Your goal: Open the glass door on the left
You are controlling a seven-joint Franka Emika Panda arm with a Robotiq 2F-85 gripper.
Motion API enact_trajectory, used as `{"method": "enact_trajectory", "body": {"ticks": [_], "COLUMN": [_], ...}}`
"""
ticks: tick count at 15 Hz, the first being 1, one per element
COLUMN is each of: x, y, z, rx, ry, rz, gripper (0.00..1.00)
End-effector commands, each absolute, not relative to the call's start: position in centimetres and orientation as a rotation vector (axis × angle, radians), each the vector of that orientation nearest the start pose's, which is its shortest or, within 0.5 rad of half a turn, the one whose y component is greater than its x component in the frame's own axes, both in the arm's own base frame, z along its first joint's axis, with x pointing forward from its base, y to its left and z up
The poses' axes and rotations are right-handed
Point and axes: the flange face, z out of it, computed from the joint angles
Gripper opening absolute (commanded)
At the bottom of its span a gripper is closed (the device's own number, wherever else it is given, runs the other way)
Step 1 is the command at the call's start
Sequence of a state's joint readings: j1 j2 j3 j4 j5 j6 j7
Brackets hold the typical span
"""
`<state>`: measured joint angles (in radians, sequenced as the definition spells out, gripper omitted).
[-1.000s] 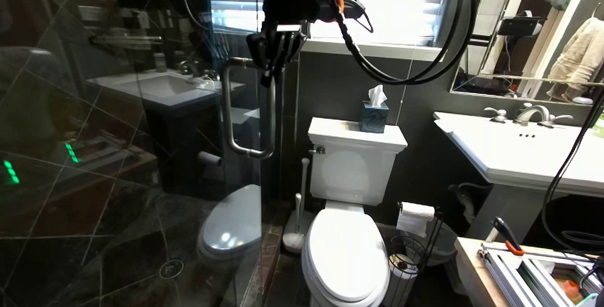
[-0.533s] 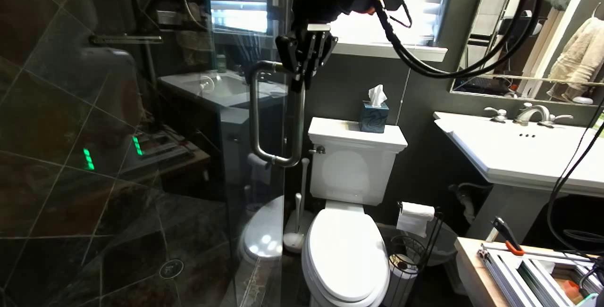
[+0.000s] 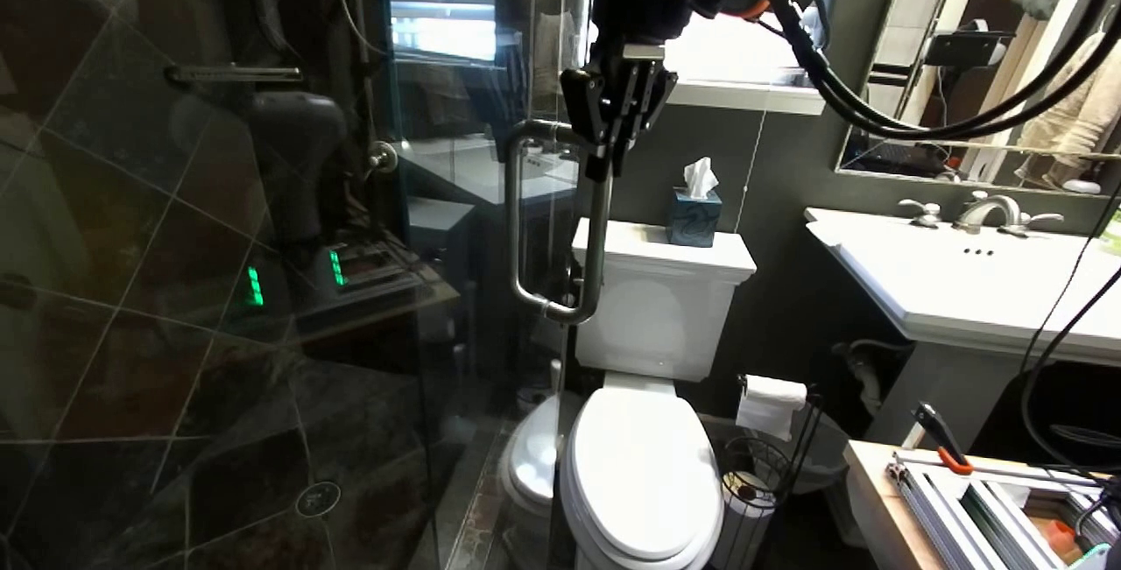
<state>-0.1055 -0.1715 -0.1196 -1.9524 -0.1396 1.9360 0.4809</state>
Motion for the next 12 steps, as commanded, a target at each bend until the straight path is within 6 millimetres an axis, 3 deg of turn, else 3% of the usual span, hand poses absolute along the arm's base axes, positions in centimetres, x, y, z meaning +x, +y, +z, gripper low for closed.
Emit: {"method": "enact_trajectory", "body": {"ticks": [1,5,12], "x": [47.4,46.5,45.4], "y": [-12.2,-12.0,-10.9], "z": [57.3,57.8,58.2], "rx": [-2.925,-2.901,-2.861], "ry": [1.178,1.218,1.352], "rz": [-0.193,-0.193,-0.384], "gripper": [0.06,0.06,0.06]}}
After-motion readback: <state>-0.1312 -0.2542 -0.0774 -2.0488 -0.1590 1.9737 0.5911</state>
